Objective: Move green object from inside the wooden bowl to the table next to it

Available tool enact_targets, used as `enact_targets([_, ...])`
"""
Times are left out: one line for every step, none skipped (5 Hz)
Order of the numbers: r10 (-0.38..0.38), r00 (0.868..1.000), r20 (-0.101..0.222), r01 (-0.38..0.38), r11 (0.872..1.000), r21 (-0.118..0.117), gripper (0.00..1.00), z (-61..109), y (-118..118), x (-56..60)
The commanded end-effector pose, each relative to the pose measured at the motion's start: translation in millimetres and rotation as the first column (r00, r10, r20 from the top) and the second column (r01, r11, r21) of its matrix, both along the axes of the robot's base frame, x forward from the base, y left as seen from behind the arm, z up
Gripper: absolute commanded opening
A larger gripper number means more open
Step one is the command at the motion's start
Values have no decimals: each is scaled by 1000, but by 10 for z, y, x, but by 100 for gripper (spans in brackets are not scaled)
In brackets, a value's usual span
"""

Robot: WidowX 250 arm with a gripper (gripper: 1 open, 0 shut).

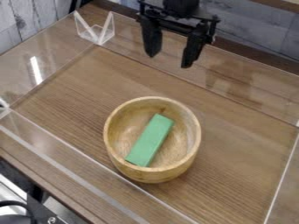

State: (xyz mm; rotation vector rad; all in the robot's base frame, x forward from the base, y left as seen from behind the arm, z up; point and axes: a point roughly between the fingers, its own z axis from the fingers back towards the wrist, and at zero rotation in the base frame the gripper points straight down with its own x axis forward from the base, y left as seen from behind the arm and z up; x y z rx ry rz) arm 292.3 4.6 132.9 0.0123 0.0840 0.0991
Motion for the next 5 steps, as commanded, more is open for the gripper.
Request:
enact_targets([-58,994,92,58,998,3,100,169,-54,-10])
enact_targets([-126,988,92,126,992,7,100,113,-135,-69])
enact_targets([-142,985,94,142,990,6,100,55,-129,-22])
enact_targets([-168,981,97,167,986,15,100,8,-83,-17])
enact_targets([-167,981,100,166,986,23,100,127,-42,69])
